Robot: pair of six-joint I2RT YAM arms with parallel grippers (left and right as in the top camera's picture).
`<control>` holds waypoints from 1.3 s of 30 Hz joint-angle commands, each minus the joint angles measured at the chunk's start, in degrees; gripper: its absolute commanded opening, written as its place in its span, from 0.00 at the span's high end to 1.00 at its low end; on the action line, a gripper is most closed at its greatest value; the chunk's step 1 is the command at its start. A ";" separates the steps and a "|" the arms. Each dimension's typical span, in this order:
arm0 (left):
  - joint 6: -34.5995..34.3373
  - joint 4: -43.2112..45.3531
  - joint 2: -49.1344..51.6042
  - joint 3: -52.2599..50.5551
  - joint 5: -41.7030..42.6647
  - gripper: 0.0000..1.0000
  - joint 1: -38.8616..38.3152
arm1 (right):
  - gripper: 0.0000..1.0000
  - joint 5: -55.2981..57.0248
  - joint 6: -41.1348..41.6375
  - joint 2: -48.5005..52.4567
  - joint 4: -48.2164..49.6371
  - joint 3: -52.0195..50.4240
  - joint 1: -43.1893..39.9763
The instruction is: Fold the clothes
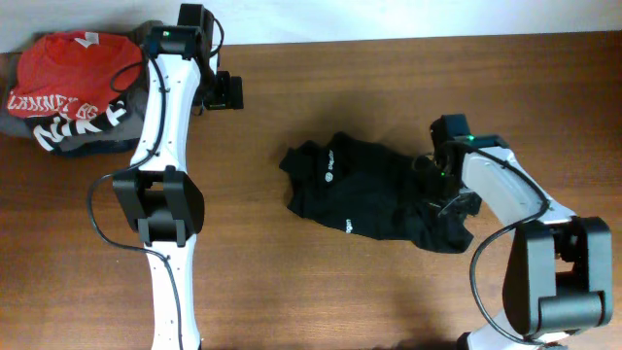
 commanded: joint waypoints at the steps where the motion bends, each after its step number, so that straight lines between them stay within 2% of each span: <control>1: -0.11 0.02 -1.90 0.68 0.44 0.01 0.04 | 0.96 5.62 4.76 -0.76 -0.90 1.03 0.57; 6: -0.11 -0.11 -1.90 0.68 0.44 0.01 0.04 | 0.96 9.92 4.74 -0.76 -5.51 3.82 -0.85; 14: -0.11 -0.11 -1.90 0.68 0.44 0.01 0.00 | 0.96 17.59 4.55 -0.79 -18.32 13.11 -5.46; 30: -0.11 -0.76 -1.90 0.68 0.44 0.01 0.02 | 0.96 10.03 2.78 -0.66 -14.71 13.57 4.31; 39: -0.11 -0.96 -1.90 0.68 0.44 0.01 0.02 | 0.95 6.03 2.80 3.21 -10.71 13.55 10.45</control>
